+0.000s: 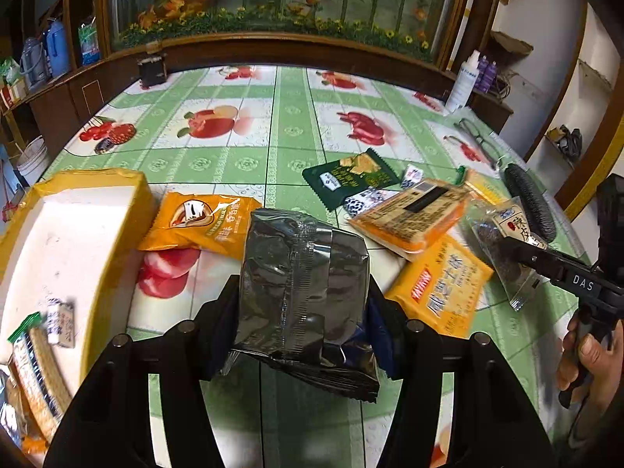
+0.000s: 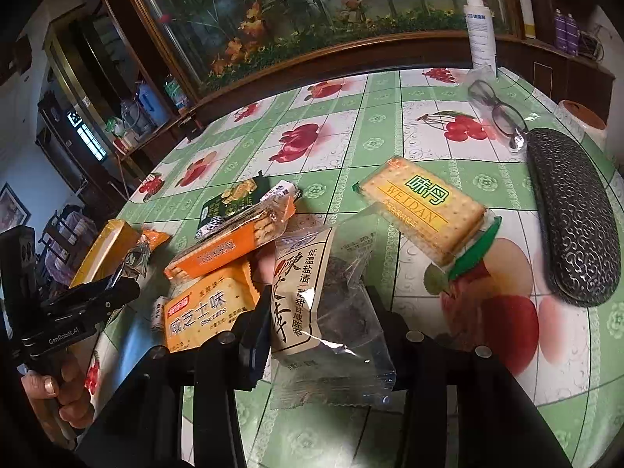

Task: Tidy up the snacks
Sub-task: 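Lift the foil pack with the left gripper while the right gripper carries the plum bag toward the tray, then lower the foil pack into the tray and open the left gripper while the right gripper releases the plum bag, then move both open grippers back over the remaining packets on the table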

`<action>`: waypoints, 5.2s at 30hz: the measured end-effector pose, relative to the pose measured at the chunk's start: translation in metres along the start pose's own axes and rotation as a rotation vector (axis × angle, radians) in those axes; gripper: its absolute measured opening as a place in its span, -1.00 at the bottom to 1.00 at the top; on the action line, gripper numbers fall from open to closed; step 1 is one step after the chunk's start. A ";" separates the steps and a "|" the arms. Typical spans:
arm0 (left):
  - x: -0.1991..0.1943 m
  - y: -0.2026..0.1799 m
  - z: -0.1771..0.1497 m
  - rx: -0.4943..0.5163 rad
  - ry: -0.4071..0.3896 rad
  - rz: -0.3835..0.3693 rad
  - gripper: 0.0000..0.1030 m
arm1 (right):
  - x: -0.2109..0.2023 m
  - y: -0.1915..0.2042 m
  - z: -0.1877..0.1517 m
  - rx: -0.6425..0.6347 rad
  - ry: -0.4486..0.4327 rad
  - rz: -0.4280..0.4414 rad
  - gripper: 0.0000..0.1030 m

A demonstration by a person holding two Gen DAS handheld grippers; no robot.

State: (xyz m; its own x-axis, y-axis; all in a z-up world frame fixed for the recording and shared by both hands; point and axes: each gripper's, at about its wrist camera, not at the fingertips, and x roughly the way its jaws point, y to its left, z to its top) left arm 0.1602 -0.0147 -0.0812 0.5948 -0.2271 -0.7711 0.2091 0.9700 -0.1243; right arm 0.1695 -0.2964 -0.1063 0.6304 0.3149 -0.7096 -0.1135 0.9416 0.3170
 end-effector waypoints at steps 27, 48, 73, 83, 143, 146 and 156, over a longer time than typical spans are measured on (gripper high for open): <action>-0.112 0.028 -0.046 -0.028 -0.177 0.197 0.12 | -0.075 0.141 -0.052 -0.110 -0.105 0.256 -0.17; -0.133 0.079 -0.054 -0.107 -0.225 0.290 0.12 | -0.048 0.205 -0.055 -0.216 -0.035 0.305 -0.17; -0.123 0.174 -0.061 -0.253 -0.169 0.390 0.13 | 0.035 0.309 -0.030 -0.335 0.043 0.383 -0.17; -0.082 0.197 -0.034 -0.247 -0.047 0.374 0.13 | 0.107 0.336 -0.008 -0.303 0.080 0.324 -0.17; -0.086 0.049 -0.031 -0.093 -0.054 0.279 0.58 | -0.031 0.089 -0.063 0.045 -0.091 0.032 0.64; -0.081 0.041 -0.031 -0.081 -0.046 0.260 0.58 | -0.034 0.075 -0.064 0.054 -0.088 0.017 0.65; -0.043 0.015 -0.034 -0.034 0.040 0.194 0.58 | -0.019 0.076 -0.056 0.002 -0.042 0.020 0.66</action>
State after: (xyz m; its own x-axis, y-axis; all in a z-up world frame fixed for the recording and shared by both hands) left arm 0.1117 0.0121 -0.0710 0.5897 -0.0329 -0.8070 0.0668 0.9977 0.0081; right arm 0.1057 -0.2238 -0.1034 0.6595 0.3280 -0.6763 -0.1244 0.9350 0.3322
